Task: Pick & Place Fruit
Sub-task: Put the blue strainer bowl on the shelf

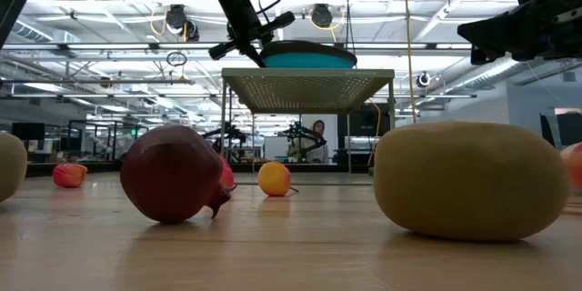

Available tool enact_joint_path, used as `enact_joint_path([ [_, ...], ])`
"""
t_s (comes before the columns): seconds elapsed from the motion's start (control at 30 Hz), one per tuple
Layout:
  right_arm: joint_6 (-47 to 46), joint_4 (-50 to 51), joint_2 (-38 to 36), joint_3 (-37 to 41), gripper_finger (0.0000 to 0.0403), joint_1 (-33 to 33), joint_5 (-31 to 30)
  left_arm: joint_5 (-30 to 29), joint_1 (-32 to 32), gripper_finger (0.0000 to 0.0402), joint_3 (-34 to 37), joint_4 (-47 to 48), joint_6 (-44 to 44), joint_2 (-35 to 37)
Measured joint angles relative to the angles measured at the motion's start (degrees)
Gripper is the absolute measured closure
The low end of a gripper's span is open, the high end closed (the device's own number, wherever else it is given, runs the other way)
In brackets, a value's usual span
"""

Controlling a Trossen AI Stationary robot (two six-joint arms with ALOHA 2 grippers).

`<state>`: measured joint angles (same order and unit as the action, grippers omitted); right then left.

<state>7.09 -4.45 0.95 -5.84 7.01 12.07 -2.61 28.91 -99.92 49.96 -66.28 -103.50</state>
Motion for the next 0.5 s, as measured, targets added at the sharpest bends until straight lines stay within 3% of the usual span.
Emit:
enact_joint_path([
  [0.5,0.0,0.0,0.0,0.0,0.0403,0.0,0.0,0.1,0.0,0.0380,0.0,1.5,-1.7,0.0],
])
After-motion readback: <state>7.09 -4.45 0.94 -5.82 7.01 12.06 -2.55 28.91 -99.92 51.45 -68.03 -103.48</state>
